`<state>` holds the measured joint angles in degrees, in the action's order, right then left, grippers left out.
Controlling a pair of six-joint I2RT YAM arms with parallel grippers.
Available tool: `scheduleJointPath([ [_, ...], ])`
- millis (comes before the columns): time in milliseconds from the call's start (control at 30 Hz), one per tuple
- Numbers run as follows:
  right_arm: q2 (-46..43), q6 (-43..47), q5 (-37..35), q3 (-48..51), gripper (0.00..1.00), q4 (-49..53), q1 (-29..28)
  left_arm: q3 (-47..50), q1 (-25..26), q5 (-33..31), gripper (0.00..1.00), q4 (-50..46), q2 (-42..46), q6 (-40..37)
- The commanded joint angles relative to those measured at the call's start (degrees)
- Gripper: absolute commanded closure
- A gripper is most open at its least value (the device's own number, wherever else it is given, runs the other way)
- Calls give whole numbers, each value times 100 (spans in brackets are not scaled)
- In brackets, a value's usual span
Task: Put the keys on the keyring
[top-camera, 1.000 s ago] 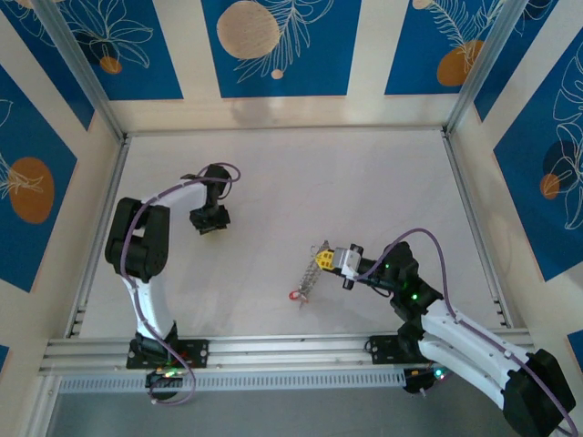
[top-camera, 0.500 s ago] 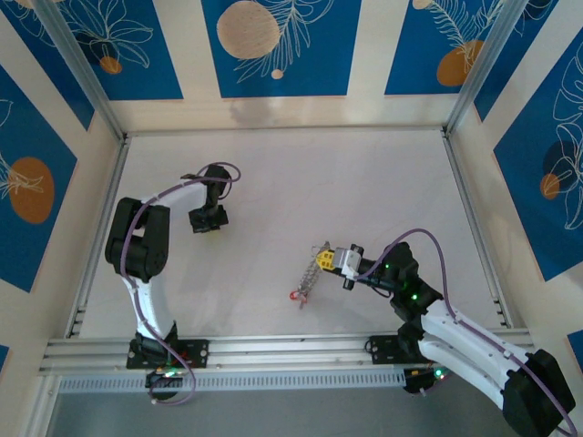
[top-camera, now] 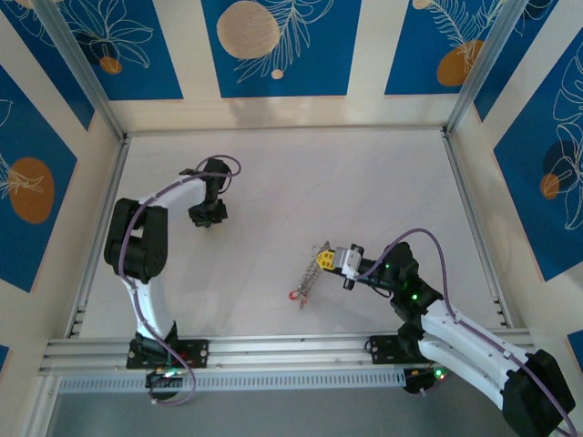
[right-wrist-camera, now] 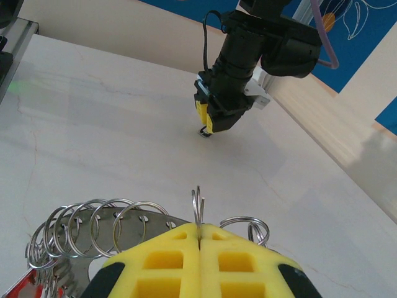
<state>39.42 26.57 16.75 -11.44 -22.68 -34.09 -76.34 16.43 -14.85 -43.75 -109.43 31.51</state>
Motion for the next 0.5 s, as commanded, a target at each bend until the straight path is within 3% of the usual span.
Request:
scheduleJointPath([
  [0,-99,-97,114,28,100,-222,29,-119,31,16,76,-74,60,-15],
  [467,-145,-107,122,28,100,-211,37,233,27,199,81,63,-20,250],
])
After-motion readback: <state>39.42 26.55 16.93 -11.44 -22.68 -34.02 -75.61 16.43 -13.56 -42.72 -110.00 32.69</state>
